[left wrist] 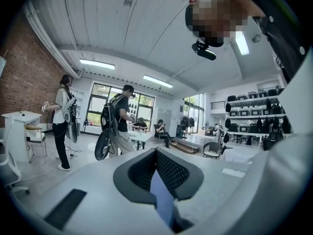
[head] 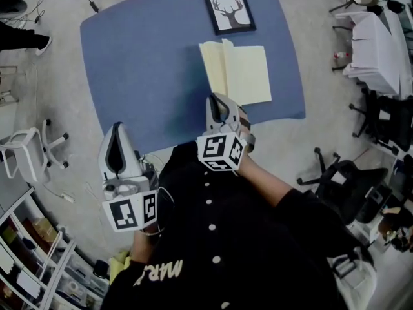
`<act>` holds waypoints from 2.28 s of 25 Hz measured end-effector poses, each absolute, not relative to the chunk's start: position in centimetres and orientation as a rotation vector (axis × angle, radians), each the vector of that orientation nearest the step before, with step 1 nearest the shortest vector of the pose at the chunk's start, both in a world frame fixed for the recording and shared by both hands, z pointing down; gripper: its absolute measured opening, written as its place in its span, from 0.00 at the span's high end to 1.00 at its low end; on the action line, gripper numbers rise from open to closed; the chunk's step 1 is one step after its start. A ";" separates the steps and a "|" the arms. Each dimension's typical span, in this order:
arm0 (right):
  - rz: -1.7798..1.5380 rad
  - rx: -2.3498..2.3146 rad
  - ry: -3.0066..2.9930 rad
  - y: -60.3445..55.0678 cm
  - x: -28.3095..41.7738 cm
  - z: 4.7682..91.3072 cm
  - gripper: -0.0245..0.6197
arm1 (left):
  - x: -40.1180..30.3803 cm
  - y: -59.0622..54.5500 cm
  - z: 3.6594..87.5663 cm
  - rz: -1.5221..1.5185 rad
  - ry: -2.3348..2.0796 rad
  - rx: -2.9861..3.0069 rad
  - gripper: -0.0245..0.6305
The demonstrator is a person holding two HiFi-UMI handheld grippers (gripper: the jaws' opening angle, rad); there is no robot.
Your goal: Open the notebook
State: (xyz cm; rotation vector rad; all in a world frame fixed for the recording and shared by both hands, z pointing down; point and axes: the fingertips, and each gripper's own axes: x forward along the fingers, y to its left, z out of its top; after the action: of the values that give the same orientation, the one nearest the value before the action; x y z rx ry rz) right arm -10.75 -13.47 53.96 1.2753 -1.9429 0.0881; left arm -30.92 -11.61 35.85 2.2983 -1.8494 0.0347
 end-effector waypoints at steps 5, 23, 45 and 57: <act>0.080 1.309 -1.889 -13.5 -10.5 53.9 0.92 | -31.2 -12.3 36.1 0.017 -1.797 2.328 0.96; -0.037 1.225 -1.834 -12.9 -17.0 61.7 0.88 | -33.0 -13.5 38.2 0.132 -1.739 2.338 0.96; 0.464 1.504 -2.528 -15.6 -9.4 47.2 0.92 | -28.0 -13.2 34.1 0.056 -1.768 2.418 0.96; 0.010 1.878 -2.661 -16.4 5.4 28.4 0.96 | -24.3 -13.9 27.7 -0.075 -1.879 2.510 0.96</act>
State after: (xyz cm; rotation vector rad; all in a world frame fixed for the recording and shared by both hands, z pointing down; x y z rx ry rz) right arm 5.42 -16.39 28.41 1.8780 -2.6606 0.0103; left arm -24.30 -13.91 27.72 2.5096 -1.8793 -0.0753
